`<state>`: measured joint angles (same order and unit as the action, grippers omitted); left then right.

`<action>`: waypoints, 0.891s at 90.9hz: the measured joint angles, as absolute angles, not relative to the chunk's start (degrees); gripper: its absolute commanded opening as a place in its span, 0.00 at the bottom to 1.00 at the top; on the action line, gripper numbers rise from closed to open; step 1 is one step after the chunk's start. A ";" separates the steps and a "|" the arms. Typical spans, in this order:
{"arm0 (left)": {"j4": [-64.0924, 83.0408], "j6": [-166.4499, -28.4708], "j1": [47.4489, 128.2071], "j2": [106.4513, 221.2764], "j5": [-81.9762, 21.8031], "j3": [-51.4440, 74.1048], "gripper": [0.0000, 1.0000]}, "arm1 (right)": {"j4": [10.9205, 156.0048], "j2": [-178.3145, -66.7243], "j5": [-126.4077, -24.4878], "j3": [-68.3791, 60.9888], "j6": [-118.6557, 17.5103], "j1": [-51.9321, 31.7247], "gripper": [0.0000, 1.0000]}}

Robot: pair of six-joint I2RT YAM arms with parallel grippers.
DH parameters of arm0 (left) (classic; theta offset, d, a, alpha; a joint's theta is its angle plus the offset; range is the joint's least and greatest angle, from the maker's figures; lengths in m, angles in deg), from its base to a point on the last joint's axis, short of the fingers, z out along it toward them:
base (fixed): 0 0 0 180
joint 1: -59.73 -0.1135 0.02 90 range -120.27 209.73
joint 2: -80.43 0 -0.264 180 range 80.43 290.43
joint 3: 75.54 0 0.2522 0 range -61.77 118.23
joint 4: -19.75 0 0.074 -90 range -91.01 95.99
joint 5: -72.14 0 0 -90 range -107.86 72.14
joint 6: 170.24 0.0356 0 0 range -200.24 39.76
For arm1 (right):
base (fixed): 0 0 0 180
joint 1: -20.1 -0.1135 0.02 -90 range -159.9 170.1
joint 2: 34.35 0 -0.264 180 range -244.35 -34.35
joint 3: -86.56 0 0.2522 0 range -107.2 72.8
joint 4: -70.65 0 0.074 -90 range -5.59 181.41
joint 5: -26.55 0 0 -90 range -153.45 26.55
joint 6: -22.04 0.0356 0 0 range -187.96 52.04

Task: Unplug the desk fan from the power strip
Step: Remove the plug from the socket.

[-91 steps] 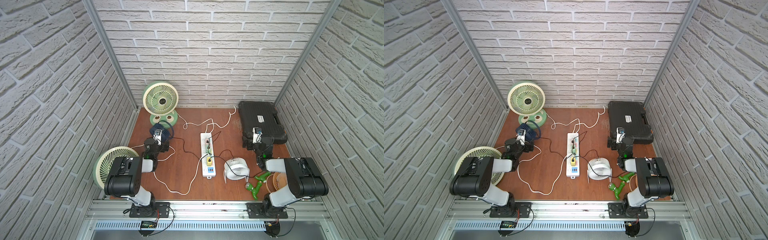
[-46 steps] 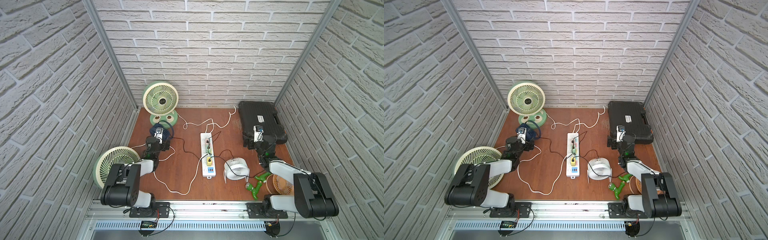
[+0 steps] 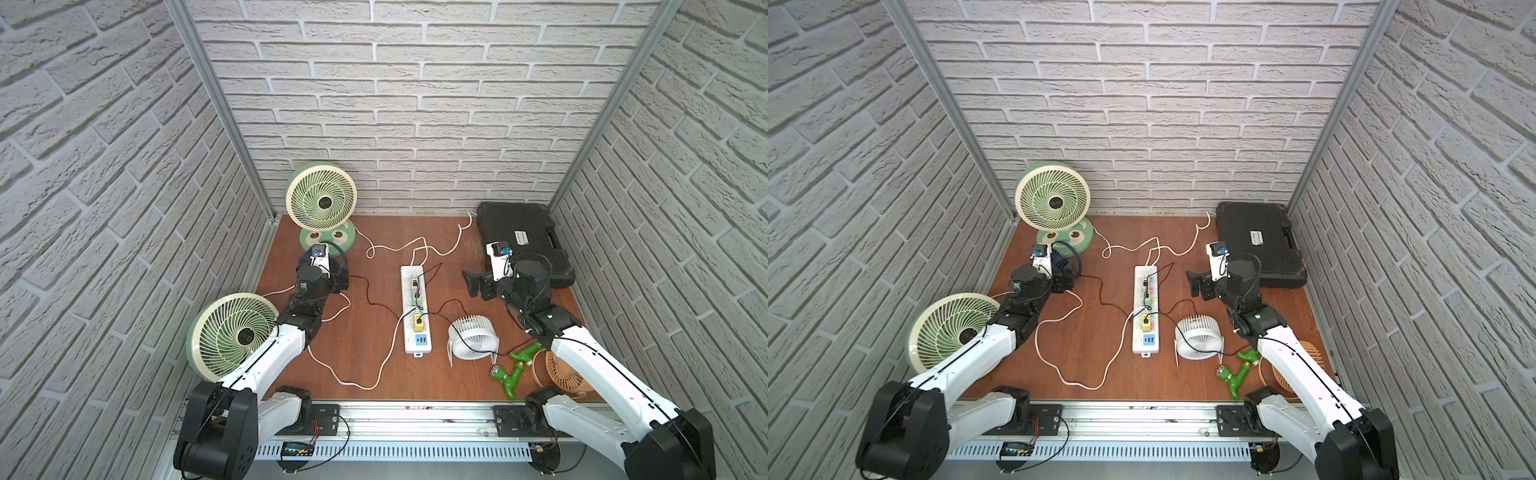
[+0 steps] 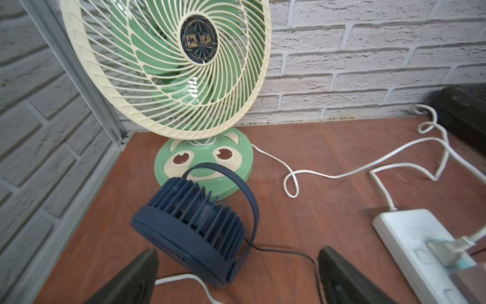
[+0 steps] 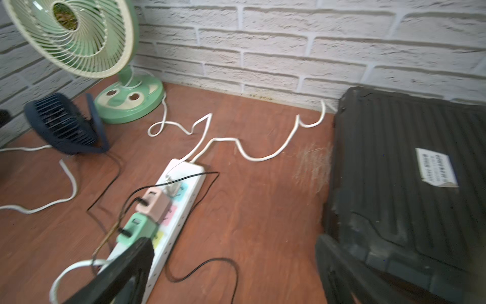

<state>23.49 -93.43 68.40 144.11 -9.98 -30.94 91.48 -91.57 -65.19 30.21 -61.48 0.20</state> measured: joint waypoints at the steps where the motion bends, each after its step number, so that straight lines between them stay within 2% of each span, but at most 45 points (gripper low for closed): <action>1: 23.07 -94.06 68.59 144.11 -10.13 -30.84 0.98 | 92.05 -91.50 -65.01 29.94 -61.17 -0.48 1.00; 33: 16.43 -104.01 73.42 143.66 -19.03 -29.96 0.98 | 103.64 -91.50 -56.27 25.31 -48.38 -22.31 1.00; 57: 17.24 -109.21 73.53 147.74 -26.00 -29.96 0.98 | 106.06 -99.13 -46.96 21.90 -39.71 -36.52 1.00; 67: 18.75 -110.37 73.68 149.86 -29.43 -29.96 0.84 | 107.22 -102.95 -43.94 20.48 -36.82 -40.43 1.00; 81: 21.46 -111.09 74.78 153.16 -34.09 -29.96 0.48 | 108.36 -107.13 -40.58 19.65 -33.61 -43.41 1.00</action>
